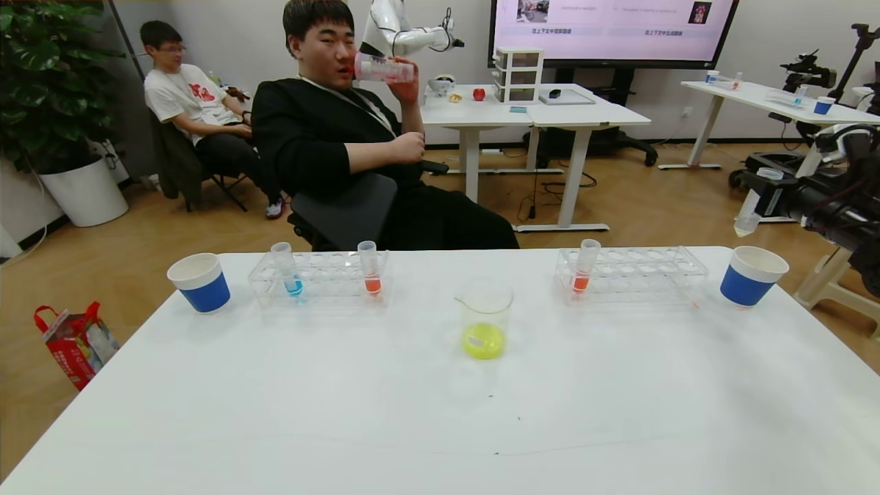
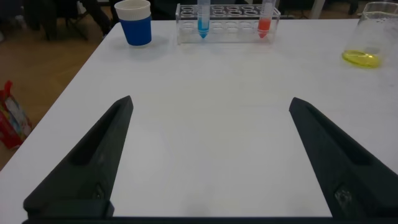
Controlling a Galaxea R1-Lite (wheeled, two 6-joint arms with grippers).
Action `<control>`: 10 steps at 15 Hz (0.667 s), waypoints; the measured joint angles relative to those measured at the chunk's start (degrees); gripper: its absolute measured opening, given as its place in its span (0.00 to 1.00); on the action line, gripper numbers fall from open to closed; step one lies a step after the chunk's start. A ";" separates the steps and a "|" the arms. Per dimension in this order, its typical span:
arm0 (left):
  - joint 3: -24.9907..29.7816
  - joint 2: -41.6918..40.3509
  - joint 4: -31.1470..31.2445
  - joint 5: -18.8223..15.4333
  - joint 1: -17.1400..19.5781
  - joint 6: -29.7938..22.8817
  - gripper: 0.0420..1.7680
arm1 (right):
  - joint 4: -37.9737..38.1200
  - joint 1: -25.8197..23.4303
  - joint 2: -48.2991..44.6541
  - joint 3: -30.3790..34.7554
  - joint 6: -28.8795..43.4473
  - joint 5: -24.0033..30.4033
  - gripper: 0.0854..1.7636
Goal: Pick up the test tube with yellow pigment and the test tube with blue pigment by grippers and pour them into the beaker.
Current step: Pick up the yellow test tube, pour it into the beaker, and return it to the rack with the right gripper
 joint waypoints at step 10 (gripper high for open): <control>0.00 0.00 0.00 0.00 0.00 0.00 0.99 | -5.85 -4.55 6.86 0.16 0.00 0.16 0.25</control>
